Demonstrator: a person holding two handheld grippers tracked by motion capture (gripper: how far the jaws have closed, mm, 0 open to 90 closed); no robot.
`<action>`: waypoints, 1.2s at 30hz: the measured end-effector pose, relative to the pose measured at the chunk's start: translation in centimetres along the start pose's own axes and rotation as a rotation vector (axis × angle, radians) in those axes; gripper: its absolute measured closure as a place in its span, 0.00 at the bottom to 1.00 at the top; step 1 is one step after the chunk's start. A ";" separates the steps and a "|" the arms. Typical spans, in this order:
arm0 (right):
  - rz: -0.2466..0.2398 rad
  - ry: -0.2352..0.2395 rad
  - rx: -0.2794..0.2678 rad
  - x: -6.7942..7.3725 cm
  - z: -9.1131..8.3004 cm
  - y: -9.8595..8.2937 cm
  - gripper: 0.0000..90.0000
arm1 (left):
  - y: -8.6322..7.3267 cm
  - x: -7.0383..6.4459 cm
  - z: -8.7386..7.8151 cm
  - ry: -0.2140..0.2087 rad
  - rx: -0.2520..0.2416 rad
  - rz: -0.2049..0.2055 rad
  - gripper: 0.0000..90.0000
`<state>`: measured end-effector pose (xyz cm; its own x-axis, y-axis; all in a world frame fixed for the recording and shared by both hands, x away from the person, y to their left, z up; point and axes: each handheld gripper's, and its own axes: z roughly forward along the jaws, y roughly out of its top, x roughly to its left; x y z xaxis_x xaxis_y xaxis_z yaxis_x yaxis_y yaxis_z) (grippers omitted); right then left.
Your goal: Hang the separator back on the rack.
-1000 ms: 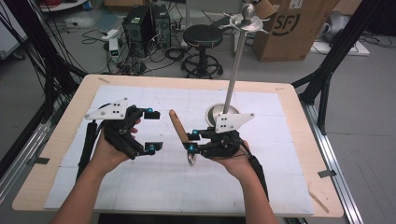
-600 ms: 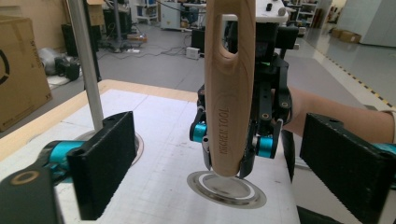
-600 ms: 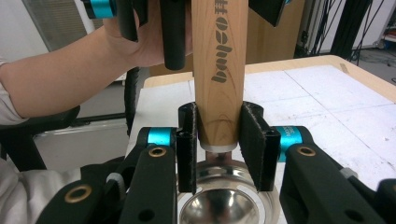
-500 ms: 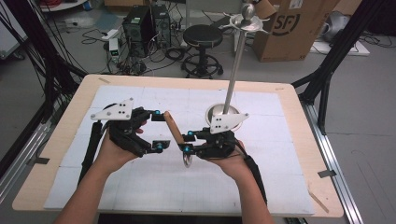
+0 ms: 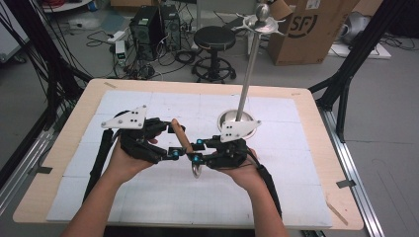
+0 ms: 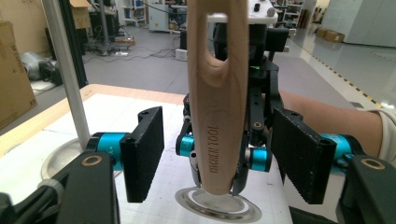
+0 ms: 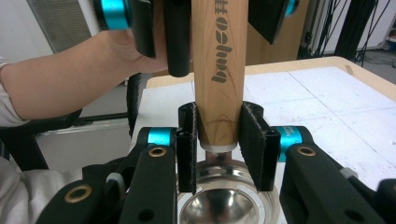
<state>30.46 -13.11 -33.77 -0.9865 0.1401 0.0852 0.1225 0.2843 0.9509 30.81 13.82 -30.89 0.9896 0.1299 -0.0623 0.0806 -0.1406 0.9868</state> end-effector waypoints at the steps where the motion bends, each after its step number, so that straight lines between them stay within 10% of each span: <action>1: -0.002 0.002 -0.002 0.0 0.0 0.0 0.76 | 0.0 0.0 0.0 -0.002 0.003 0.010 0.44; 19: -0.001 0.013 -0.006 0.0 0.2 0.0 0.76 | -0.3 0.1 0.3 -0.024 0.035 0.029 0.72; 36: 0.000 0.012 0.010 0.1 0.5 -0.1 0.71 | -0.6 0.9 0.4 -0.078 0.038 -0.057 0.75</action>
<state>30.35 -12.66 -34.00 -0.9877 0.1287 0.0885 0.1233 0.2940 0.9478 31.66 13.66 -31.56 0.9894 0.0620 -0.1311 0.1400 -0.1724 0.9750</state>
